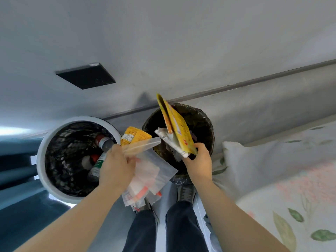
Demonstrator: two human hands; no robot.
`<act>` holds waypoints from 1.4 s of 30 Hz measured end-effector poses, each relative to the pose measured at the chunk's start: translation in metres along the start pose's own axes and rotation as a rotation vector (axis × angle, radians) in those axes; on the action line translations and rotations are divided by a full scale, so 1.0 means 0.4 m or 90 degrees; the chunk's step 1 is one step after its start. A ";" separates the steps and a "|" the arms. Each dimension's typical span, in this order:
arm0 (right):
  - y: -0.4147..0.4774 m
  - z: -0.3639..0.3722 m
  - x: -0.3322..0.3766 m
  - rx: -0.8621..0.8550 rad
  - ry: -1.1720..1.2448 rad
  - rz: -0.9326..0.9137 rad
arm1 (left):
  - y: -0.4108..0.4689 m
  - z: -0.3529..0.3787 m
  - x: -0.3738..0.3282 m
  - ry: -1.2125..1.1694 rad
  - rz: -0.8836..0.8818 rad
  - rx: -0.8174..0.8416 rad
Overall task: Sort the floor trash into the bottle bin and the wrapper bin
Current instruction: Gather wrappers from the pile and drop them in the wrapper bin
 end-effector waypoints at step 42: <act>0.018 0.122 0.104 0.235 -0.197 -0.033 | 0.046 -0.111 0.070 -0.042 0.032 -0.052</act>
Point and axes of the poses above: each hand's wrist, its own y-axis towards the middle knuckle, its own z-axis out of the palm, x = y × z, the point moved 1 cm from there along y, towards the middle knuckle, and after that the axes turned 2 degrees about -z, right-handed, at the moved point
